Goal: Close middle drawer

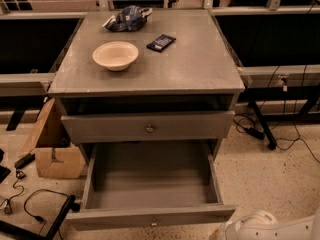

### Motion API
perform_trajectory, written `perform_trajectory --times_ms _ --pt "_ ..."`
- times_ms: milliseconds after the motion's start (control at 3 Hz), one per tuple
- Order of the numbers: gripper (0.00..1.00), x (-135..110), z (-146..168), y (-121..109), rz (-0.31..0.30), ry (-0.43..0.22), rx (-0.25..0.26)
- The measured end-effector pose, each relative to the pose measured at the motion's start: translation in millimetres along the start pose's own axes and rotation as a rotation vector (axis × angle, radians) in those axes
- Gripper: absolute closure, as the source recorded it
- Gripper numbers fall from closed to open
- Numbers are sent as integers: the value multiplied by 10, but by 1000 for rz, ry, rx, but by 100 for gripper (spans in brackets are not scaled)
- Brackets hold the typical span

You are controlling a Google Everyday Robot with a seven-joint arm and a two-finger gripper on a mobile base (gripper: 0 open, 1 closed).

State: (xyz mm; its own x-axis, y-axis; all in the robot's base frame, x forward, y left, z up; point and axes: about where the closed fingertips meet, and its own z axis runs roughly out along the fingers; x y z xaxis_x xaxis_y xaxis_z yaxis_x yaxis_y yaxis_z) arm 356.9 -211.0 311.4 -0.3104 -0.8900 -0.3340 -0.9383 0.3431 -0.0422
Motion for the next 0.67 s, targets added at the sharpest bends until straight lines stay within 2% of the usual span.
perform_trajectory --times_ms 333,667 --pt "100 -168 325 -58 -53 -45 -9" --pt "100 -382 514 -171 -113 -74 -3"
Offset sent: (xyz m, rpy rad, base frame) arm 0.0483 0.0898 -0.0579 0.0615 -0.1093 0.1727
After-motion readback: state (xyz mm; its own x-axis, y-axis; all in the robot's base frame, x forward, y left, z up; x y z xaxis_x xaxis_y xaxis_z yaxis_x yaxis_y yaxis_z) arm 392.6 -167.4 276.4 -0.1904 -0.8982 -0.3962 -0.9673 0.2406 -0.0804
